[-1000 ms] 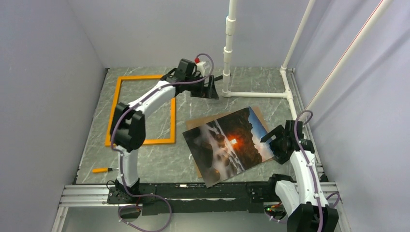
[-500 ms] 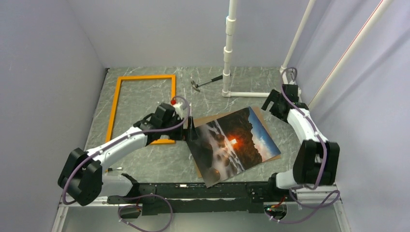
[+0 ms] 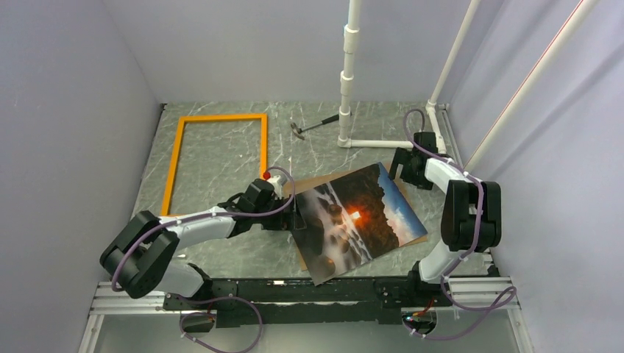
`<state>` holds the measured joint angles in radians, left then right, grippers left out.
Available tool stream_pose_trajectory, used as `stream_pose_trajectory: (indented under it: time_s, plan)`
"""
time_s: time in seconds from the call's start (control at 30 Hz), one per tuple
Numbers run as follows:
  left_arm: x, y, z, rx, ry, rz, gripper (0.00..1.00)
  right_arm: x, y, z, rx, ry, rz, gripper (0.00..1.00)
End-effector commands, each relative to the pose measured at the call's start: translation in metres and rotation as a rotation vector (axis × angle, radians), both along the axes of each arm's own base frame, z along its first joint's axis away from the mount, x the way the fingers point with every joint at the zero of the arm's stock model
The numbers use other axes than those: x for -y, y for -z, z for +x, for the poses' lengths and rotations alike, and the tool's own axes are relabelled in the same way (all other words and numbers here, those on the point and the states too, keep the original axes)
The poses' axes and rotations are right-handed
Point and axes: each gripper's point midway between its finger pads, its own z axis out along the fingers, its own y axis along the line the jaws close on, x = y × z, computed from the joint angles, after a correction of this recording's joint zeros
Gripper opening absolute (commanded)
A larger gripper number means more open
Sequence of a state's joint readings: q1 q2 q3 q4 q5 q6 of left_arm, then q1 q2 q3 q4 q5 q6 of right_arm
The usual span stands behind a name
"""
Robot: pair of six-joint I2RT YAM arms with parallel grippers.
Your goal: Take the photo out of the frame
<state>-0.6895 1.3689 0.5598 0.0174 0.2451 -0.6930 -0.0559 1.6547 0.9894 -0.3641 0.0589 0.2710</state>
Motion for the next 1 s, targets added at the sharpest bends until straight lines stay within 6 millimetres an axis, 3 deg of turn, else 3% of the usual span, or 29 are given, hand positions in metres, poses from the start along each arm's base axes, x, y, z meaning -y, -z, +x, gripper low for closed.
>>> stream_pose_trajectory:
  time_s: [0.0,0.17,0.33,0.6,0.83,0.97]
  plan:
    - [0.014,-0.003,0.018,0.035,-0.035,-0.043,0.96,0.006,0.002,0.008,0.014,0.006,-0.015,0.99]
    - [0.015,0.009,0.023,0.001,-0.054,-0.002,0.97,0.011,0.019,-0.004,-0.051,0.031,-0.029,0.99]
    - [0.016,0.008,0.032,0.010,-0.056,0.039,0.98,0.002,0.027,-0.019,-0.081,0.036,0.019,0.99]
    - [0.013,0.007,0.054,0.034,-0.062,0.081,0.99,-0.027,0.018,-0.044,-0.078,0.034,0.175,0.99]
    - [0.002,-0.003,0.055,0.068,-0.065,0.097,0.99,-0.026,-0.007,-0.049,-0.032,0.045,0.173,0.99]
    - [0.004,-0.012,0.062,0.097,-0.010,0.098,0.99,-0.028,-0.011,-0.050,-0.022,0.039,0.182,0.99]
